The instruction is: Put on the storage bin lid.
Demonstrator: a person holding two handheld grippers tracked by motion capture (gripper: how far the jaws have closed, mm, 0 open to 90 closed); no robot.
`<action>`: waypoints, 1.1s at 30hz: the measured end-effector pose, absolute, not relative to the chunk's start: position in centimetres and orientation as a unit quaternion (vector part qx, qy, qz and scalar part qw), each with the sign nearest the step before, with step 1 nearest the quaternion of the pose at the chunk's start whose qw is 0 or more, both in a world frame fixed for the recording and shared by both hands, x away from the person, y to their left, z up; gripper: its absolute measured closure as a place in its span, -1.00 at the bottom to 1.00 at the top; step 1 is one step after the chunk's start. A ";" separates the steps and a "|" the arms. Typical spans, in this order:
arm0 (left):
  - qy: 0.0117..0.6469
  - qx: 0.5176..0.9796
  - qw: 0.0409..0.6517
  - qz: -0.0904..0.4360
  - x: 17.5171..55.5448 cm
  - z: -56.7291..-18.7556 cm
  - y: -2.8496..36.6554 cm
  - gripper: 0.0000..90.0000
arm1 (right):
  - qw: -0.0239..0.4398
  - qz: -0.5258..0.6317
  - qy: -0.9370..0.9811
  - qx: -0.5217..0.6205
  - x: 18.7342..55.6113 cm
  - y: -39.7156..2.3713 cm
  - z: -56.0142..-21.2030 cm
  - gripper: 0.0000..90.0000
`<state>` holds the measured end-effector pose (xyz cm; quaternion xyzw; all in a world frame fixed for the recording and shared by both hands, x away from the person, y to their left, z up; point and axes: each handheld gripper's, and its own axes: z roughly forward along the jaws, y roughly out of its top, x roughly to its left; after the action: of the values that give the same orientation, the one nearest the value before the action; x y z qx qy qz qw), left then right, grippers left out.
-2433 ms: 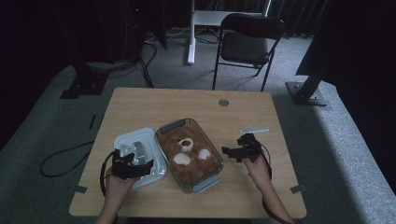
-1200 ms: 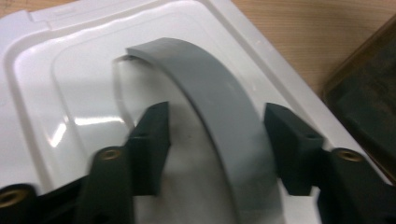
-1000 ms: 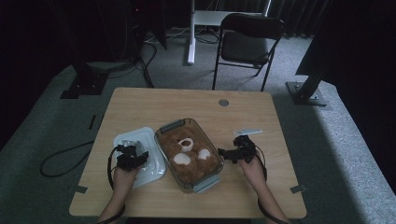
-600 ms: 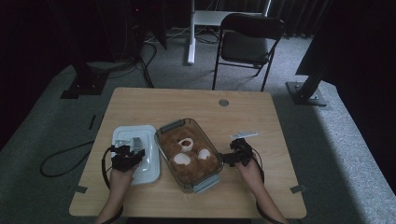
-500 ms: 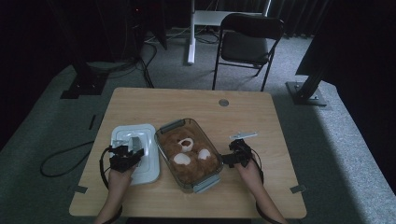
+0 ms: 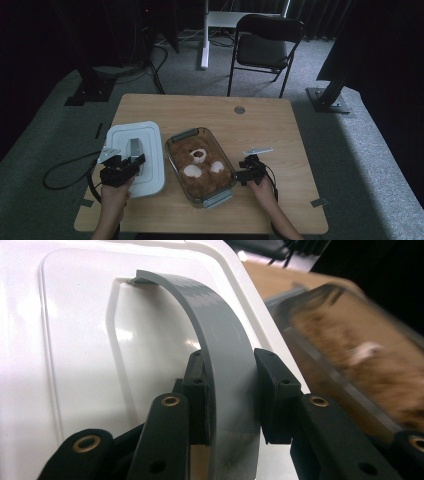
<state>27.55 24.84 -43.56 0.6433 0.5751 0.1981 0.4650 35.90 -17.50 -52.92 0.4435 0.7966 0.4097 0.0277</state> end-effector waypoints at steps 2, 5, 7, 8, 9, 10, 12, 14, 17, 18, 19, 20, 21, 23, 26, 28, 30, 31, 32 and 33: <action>0.568 0.644 0.474 0.197 27.0 -42.8 24.8 0.58 | 0.026 0.410 0.798 0.441 35.7 -17.3 -53.0 -0.66; 0.553 0.642 0.497 0.189 26.2 -41.5 24.3 0.58 | 0.020 0.408 0.802 0.436 35.3 -16.7 -53.2 -0.66; 0.543 0.647 0.501 0.188 25.9 -40.9 23.9 0.58 | 0.020 0.406 0.806 0.431 35.0 -16.2 -53.3 -0.66; 0.539 0.647 0.505 0.187 25.7 -40.7 23.7 0.57 | 0.025 0.403 0.809 0.427 34.9 -15.9 -53.4 -0.66; 0.539 0.647 0.505 0.187 25.7 -40.7 23.7 0.58 | 0.025 0.403 0.809 0.427 34.9 -15.9 -53.4 -0.66; 0.539 0.647 0.505 0.187 25.7 -40.7 23.7 0.58 | 0.025 0.398 0.814 0.423 34.8 -15.6 -53.5 -0.66; 0.525 0.653 0.517 0.176 25.3 -40.0 23.0 0.58 | 0.022 0.395 0.820 0.414 34.5 -15.0 -53.7 -0.66; 0.520 0.655 0.521 0.170 25.2 -39.7 22.6 0.57 | 0.020 0.391 0.824 0.410 34.3 -14.4 -53.8 -0.66; 0.512 0.663 0.522 0.161 25.2 -39.6 22.0 0.58 | 0.021 0.391 0.826 0.406 34.2 -14.1 -53.8 -0.66; 0.510 0.664 0.524 0.158 25.3 -39.6 21.7 0.57 | 0.024 0.390 0.831 0.397 33.9 -13.3 -53.8 -0.66; 0.507 0.668 0.522 0.154 25.4 -39.6 21.4 0.57 | 0.026 0.389 0.832 0.394 33.8 -13.0 -53.8 -0.66; 0.505 0.670 0.524 0.148 25.4 -39.7 21.1 0.57 | 0.026 0.389 0.833 0.392 33.7 -12.6 -53.8 -0.66; 0.502 0.673 0.524 0.141 25.5 -39.7 20.8 0.58 | 0.026 0.390 0.834 0.389 33.6 -12.3 -53.8 -0.66; 0.500 0.678 0.524 0.131 25.8 -39.9 20.2 0.57 | 0.026 0.389 0.838 0.383 33.5 -11.7 -53.8 -0.66; 0.491 0.690 0.518 0.119 26.0 -40.0 19.2 0.57 | 0.032 0.387 0.842 0.374 33.3 -10.8 -53.9 -0.66; 0.488 0.697 0.514 0.112 26.2 -40.2 18.6 0.57 | 0.030 0.386 0.844 0.372 33.2 -10.2 -53.9 -0.66; 0.486 0.702 0.510 0.105 26.5 -40.3 18.2 0.57 | 0.029 0.385 0.847 0.366 33.2 -9.7 -53.9 -0.66; 0.487 0.704 0.507 0.101 26.7 -40.4 18.1 0.57 | 0.030 0.385 0.848 0.364 33.1 -9.4 -53.9 -0.67; 0.486 0.706 0.506 0.095 26.9 -40.5 18.0 0.57 | 0.032 0.384 0.849 0.362 33.1 -9.4 -53.9 -0.68; 0.487 0.707 0.507 0.082 27.1 -40.6 17.9 0.57 | 0.034 0.383 0.850 0.360 33.1 -9.3 -53.9 -0.70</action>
<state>27.10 17.92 -40.62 0.7069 0.4868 0.0821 0.5065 33.13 -9.33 -53.91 0.3597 0.8501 0.3832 0.0337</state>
